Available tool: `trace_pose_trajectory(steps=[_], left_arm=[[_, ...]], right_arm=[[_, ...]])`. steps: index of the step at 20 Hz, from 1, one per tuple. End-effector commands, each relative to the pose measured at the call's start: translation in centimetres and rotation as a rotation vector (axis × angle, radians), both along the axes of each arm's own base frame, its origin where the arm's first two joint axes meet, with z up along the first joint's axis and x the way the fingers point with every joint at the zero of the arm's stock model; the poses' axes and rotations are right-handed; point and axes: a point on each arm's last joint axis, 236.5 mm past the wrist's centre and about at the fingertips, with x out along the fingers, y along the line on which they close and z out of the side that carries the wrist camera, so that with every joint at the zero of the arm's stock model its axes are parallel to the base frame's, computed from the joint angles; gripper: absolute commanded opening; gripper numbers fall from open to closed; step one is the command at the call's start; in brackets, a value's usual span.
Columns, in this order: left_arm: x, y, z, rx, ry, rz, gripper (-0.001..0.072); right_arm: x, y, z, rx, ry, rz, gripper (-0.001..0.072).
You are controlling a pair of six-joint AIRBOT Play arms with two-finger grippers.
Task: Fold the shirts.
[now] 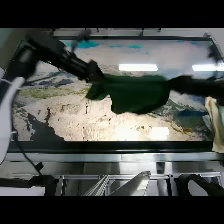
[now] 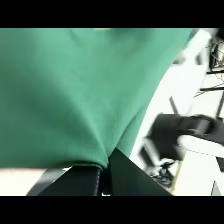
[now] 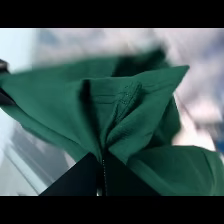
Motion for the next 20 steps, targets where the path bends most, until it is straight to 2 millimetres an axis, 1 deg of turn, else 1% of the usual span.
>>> trace_pose_trajectory(steps=[1, 2, 3, 4, 5, 6, 7, 8, 9, 11, 12, 13, 14, 15, 16, 17, 18, 19, 20], left_arm=[[-3.6, 3.4, 11.2, -0.028, -0.263, 0.063, 0.0009], [-4.5, 3.5, 13.8, -0.05, -0.342, 0.08, 0.0017], [-5.1, 3.7, 15.8, -0.064, -0.411, 0.099, 0.0018], [-5.6, 3.6, 17.1, -0.07, -0.459, 0.109, 0.0019], [-5.5, 3.9, 17.3, -0.046, -0.486, 0.124, 0.0019], [-5.0, 4.3, 16.7, -0.012, -0.49, 0.138, 0.0021], [-4.0, 4.8, 15.4, 0.028, -0.48, 0.156, 0.0022], [-2.8, 5.1, 13.4, 0.069, -0.463, 0.148, 0.0022], [-1.6, 5.0, 11.2, 0.09, -0.418, 0.137, 0.0023], [0.7, 4.6, 5.4, 0.126, -0.271, 0.121, 0.0025], [1.7, 4.4, 1.7, 0.147, -0.179, 0.115, 0.0025], [2.4, 4.3, -1.7, 0.166, -0.093, 0.11, 0.0025], [3.0, 4.2, -5.5, 0.186, -0.001, 0.109, 0.0025], [3.4, 4.2, -8.9, 0.203, 0.078, 0.112, 0.0027], [3.9, 4.3, -12.5, 0.217, 0.159, 0.119, 0.0124], [4.3, 4.1, -15.2, 0.21, 0.226, 0.127, 0.0422], [4.8, 4.0, -16.7, 0.184, 0.28, 0.137, 0.072], [5.6, 4.0, -17.5, 0.149, 0.32, 0.148, 0.0712], [6.5, 4.3, -17.8, 0.122, 0.339, 0.157, 0.0711]], right_arm=[[-5.4, -1.0, 16.2, 0.119, -0.44, -0.071, 0.0022], [-7.0, -0.4, 18.3, 0.134, -0.498, -0.066, 0.0022], [-8.3, 0.1, 19.5, 0.138, -0.539, -0.065, 0.0022], [-9.0, 0.4, 20.0, 0.129, -0.561, -0.069, 0.0022], [-9.1, 0.4, 20.1, 0.124, -0.569, -0.075, 0.0022], [-8.7, 0.5, 19.9, 0.128, -0.561, -0.078, 0.0022], [-7.8, 0.6, 19.1, 0.116, -0.536, -0.078, 0.0022], [-6.3, 0.9, 17.2, 0.087, -0.486, -0.066, 0.0022], [-4.6, 1.7, 14.6, 0.062, -0.419, -0.041, 0.0023], [-1.6, 3.5, 8.9, 0.035, -0.274, 0.012, 0.0023], [0.2, 4.2, 5.2, 0.005, -0.189, 0.028, 0.0023], [1.8, 4.4, 1.4, -0.026, -0.097, 0.031, 0.0023], [3.4, 4.1, -3.1, -0.06, 0.021, 0.022, 0.0022], [4.9, 3.4, -7.3, -0.086, 0.125, 0.001, 0.0023], [6.9, 2.0, -11.8, -0.107, 0.215, -0.049, 0.0023], [8.4, 0.6, -15.0, -0.1, 0.28, -0.1, 0.0064], [9.7, -0.7, -17.4, -0.069, 0.338, -0.142, 0.0317], [10.5, -1.9, -18.7, -0.039, 0.377, -0.159, 0.0431], [10.8, -3.3, -19.1, -0.025, 0.396, -0.161, 0.0431]])
